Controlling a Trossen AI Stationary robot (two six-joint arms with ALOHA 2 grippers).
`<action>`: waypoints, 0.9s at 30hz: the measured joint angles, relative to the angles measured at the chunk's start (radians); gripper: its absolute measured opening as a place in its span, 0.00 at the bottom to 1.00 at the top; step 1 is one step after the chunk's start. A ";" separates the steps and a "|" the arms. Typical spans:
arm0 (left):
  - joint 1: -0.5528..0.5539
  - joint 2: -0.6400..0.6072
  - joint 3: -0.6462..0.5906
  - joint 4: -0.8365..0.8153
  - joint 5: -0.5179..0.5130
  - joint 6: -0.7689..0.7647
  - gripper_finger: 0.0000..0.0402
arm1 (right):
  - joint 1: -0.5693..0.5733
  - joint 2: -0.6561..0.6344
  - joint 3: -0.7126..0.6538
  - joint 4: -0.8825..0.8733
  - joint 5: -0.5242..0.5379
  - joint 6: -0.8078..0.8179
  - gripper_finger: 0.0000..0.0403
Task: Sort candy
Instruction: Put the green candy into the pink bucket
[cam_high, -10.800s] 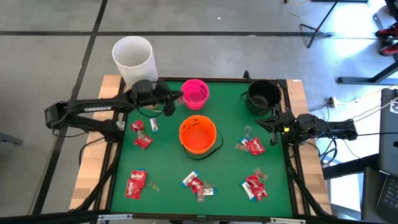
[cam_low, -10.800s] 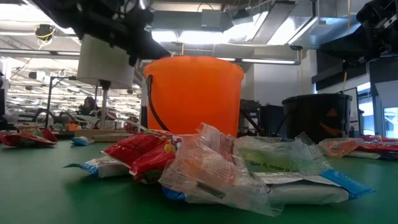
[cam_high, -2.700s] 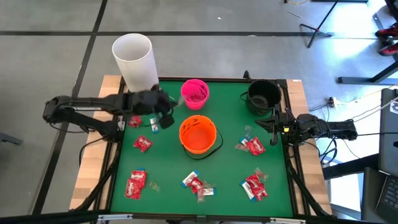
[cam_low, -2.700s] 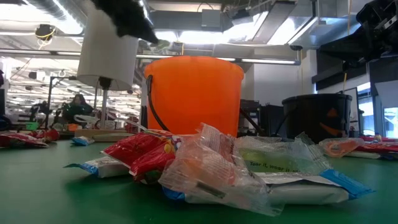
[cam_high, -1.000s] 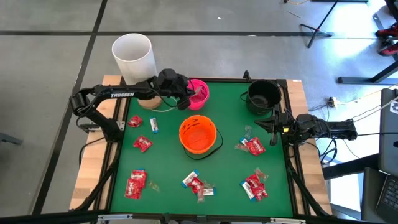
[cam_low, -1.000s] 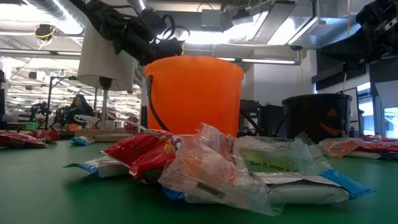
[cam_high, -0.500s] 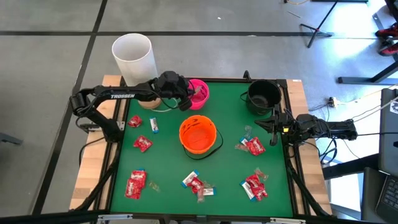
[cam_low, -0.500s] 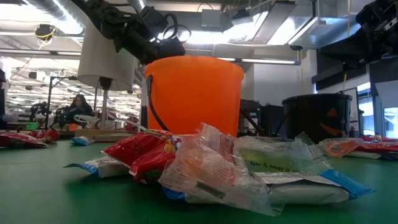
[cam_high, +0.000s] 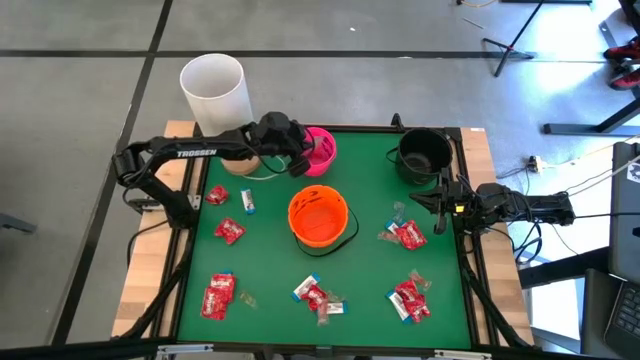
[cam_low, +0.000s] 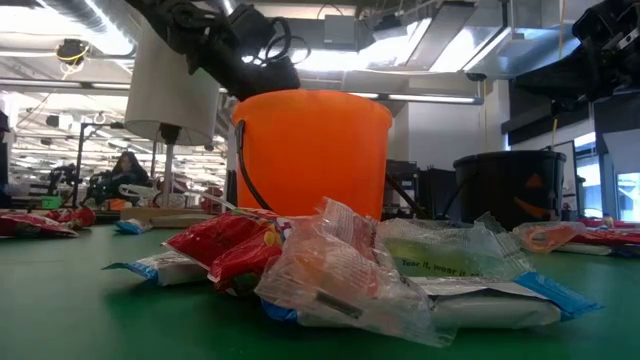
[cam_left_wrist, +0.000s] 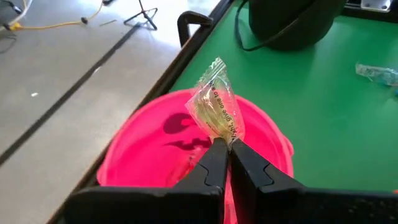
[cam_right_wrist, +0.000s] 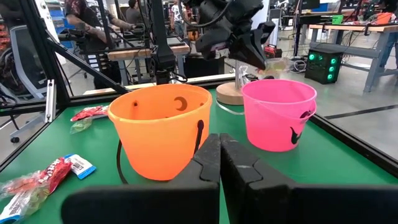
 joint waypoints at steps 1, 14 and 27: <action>-0.002 0.000 0.013 -0.015 -0.008 0.008 0.00 | 0.000 0.000 0.000 0.000 0.000 0.000 0.00; -0.005 0.000 0.050 -0.076 -0.012 0.012 0.00 | 0.000 0.000 0.000 0.000 0.000 0.000 0.00; 0.003 0.000 0.050 -0.092 -0.030 0.017 0.00 | 0.000 0.000 0.000 0.000 0.000 0.000 0.00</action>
